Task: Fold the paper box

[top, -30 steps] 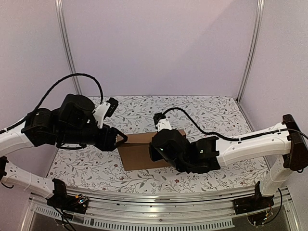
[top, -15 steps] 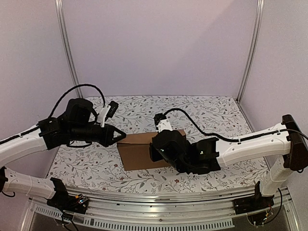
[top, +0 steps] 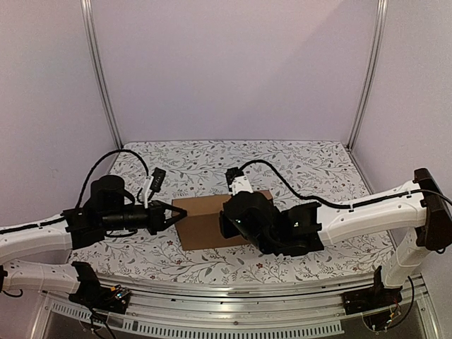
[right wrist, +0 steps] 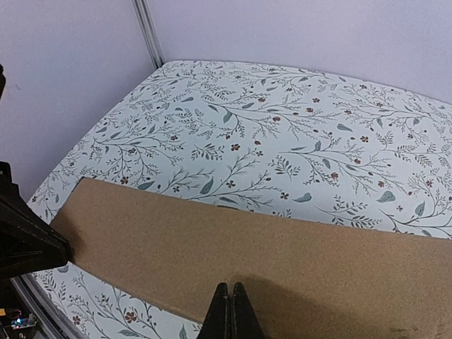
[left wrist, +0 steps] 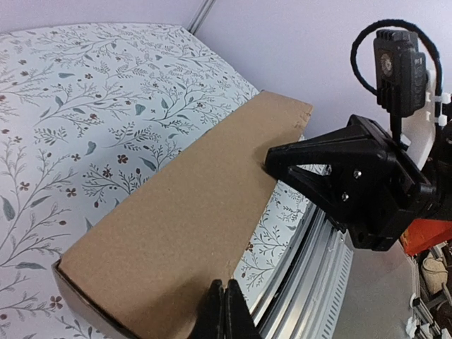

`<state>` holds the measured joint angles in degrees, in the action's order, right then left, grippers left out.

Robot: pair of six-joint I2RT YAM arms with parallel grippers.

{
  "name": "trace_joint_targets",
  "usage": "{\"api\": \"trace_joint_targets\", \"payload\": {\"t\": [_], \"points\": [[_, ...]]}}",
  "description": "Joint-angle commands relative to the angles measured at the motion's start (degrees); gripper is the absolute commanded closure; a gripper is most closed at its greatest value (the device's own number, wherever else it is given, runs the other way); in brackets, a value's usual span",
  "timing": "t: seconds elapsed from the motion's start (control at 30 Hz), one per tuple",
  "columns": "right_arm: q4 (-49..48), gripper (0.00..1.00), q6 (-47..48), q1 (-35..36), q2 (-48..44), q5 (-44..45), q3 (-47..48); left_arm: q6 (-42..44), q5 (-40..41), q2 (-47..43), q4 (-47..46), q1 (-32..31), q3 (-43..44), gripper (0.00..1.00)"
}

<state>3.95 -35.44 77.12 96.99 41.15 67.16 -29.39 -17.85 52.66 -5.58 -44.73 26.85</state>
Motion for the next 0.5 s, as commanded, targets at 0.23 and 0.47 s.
{"api": "trace_joint_targets", "payload": {"t": [0.23,0.47], "points": [[13.1,1.0,10.6,-5.0,-7.7,-18.2,0.9,0.7,0.5,-0.3,8.9,1.5,-2.2,1.0],[15.7,1.0,16.0,-11.6,-17.4,-26.1,-2.2,0.6,0.7,-0.6,8.8,1.6,-2.6,1.0]]}}
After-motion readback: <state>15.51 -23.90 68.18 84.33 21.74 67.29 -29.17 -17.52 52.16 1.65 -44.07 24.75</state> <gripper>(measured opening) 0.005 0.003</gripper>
